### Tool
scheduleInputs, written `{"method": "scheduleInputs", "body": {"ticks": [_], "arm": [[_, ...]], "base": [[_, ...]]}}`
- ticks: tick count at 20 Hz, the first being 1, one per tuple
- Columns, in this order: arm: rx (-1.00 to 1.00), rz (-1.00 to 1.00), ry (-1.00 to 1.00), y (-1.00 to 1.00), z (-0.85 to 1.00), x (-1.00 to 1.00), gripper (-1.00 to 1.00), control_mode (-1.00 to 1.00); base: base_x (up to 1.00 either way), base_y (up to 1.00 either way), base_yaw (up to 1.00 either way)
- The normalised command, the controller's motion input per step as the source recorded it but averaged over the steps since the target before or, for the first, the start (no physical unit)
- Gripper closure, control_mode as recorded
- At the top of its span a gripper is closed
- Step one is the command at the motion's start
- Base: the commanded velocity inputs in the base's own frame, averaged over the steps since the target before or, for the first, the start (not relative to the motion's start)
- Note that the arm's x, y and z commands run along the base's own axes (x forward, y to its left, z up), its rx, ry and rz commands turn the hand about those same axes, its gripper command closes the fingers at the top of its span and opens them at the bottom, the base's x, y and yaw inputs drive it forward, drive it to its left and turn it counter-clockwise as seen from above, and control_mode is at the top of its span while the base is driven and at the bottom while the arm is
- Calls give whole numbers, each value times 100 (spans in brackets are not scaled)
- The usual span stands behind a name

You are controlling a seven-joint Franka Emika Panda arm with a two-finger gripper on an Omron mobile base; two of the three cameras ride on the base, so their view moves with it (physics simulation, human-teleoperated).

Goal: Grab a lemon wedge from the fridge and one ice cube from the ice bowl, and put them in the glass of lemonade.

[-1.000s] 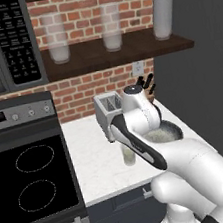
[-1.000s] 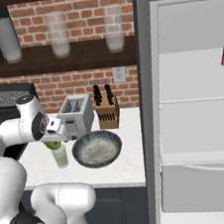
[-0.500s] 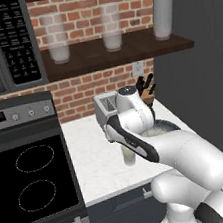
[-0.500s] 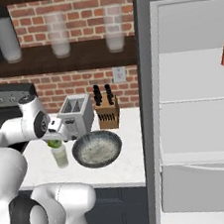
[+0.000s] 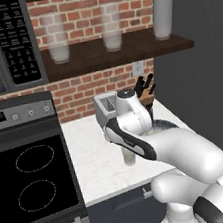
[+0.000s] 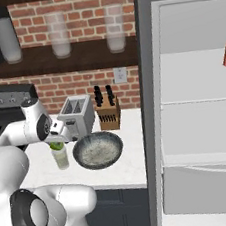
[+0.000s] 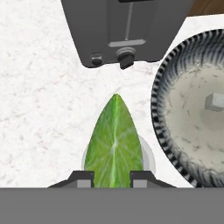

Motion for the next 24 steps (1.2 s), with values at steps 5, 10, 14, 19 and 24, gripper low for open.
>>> {"method": "scheduleInputs", "body": {"ticks": [5,10,14,19,24], "arm": [[0,0,-2,0,-15,0,100,-100],[0,-1,0,-1,-2,0,100,-100],[0,0,0,0,0,0,100,-100],[0,0,0,0,0,0,-100,-100],[0,0,0,0,0,0,-100,-100]], "base": [[0,0,0],[0,0,0],[0,0,0],[0,0,0],[0,0,0]]}}
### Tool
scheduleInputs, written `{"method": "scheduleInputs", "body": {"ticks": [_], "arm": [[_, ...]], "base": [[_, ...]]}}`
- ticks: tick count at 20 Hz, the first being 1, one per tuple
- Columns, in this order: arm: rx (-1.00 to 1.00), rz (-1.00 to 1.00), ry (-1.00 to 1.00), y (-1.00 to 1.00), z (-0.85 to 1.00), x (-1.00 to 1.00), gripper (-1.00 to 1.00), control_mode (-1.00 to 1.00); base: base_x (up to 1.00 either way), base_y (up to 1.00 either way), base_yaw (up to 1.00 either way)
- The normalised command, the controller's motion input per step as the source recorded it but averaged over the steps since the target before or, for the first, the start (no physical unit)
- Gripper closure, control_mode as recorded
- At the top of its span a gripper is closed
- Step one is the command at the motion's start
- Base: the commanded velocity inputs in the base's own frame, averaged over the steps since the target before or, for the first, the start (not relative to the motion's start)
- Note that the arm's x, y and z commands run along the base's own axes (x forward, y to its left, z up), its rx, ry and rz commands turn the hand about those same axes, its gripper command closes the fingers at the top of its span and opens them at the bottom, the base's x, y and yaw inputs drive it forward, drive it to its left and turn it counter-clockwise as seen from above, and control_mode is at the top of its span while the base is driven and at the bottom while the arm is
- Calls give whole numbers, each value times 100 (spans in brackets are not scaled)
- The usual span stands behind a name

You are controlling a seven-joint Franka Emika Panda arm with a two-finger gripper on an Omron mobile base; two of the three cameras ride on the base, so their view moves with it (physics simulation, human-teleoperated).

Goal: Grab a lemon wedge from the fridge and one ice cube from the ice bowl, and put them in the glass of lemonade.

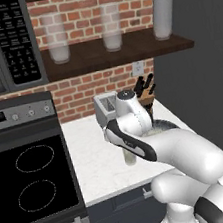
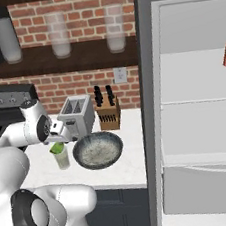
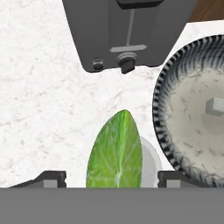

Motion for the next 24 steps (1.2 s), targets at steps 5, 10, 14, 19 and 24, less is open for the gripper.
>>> {"method": "scheduleInputs", "body": {"ticks": [5,10,14,19,24], "arm": [[0,0,0,0,0,0,-100,-100],[4,0,-2,-1,17,-16,-100,-100],[10,0,-7,-7,37,-42,-100,-100],[8,0,-10,-1,33,-42,-100,-100],[9,0,-7,-17,25,-35,-100,-100]], "base": [[0,0,0],[0,0,0],[0,0,0],[0,0,0],[0,0,0]]}}
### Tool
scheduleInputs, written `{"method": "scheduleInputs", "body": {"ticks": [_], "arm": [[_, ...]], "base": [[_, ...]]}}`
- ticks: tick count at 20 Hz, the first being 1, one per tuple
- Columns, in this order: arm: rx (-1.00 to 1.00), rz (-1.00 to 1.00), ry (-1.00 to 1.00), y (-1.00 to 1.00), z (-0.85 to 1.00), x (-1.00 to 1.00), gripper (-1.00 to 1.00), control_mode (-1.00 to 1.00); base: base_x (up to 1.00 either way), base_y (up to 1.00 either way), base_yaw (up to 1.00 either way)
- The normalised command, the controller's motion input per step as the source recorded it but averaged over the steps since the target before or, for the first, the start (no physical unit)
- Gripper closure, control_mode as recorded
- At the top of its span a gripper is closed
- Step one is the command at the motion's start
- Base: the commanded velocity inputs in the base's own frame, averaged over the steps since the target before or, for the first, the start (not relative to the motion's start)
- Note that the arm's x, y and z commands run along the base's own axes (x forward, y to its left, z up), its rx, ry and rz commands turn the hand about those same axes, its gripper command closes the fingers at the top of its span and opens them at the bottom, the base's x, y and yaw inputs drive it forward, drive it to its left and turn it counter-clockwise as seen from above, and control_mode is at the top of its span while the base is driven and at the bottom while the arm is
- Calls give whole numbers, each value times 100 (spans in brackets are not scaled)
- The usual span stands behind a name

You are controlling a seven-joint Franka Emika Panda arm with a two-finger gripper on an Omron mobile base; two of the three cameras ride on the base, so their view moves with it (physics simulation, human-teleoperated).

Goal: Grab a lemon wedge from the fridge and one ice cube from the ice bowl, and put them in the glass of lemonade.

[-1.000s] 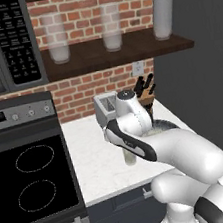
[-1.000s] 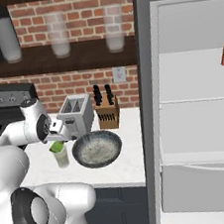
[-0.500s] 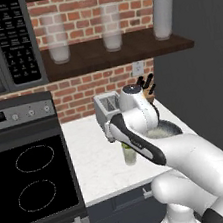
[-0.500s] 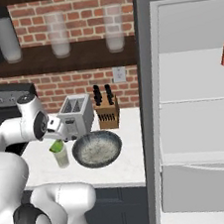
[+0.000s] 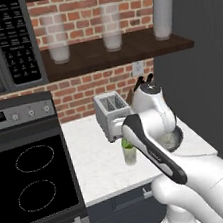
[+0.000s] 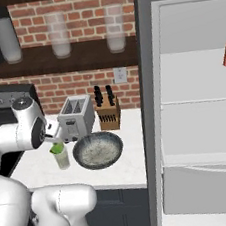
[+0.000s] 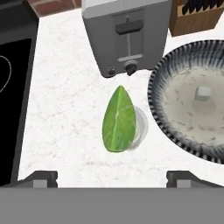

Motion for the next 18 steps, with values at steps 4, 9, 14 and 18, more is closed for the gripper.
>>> {"method": "scheduleInputs", "body": {"ticks": [4,9,14,18], "arm": [[9,0,-7,-27,9,-61,-100,-100],[-10,0,15,-21,71,-32,-100,-100],[-35,0,28,-9,100,-25,-100,-100],[-19,0,22,-4,74,-31,-100,-100]], "base": [[0,0,0],[0,0,0],[0,0,0],[0,0,0]]}}
